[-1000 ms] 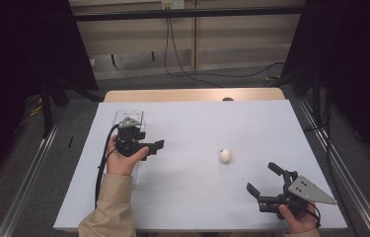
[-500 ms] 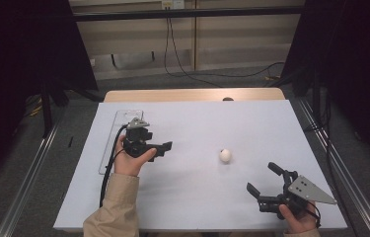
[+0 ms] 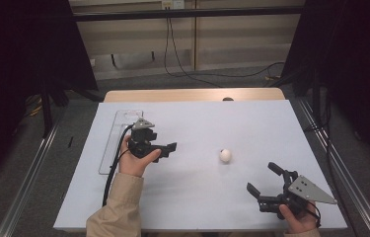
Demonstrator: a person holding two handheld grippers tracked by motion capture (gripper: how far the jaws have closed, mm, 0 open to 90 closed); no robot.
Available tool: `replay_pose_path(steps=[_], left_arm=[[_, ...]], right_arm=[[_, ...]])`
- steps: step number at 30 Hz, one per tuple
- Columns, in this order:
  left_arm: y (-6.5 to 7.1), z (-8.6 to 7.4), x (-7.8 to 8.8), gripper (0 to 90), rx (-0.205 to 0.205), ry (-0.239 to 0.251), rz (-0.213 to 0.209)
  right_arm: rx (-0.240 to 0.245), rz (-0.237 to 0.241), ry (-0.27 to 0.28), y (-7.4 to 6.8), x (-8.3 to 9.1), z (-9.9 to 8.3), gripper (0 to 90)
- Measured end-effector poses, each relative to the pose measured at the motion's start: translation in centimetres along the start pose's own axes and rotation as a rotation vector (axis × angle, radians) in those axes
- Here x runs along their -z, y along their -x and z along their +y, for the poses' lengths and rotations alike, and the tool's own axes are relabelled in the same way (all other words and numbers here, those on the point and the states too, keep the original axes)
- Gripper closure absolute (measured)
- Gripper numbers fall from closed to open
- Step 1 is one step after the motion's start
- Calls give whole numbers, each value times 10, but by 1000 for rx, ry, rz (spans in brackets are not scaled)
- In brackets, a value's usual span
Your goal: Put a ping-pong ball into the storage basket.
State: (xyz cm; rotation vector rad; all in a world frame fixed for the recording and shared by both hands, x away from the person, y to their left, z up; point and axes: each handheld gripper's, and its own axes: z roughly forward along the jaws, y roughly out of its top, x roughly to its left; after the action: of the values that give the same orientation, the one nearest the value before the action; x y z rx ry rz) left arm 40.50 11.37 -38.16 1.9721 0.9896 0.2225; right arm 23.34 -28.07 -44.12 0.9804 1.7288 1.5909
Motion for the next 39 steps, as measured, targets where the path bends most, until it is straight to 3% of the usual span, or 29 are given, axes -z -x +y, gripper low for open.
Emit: replay_pose_path(steps=[39], left_arm=[[18,-2,-18,108,-51,-15,-45]], right_arm=[[-3,-1,3,0,0,0,14]])
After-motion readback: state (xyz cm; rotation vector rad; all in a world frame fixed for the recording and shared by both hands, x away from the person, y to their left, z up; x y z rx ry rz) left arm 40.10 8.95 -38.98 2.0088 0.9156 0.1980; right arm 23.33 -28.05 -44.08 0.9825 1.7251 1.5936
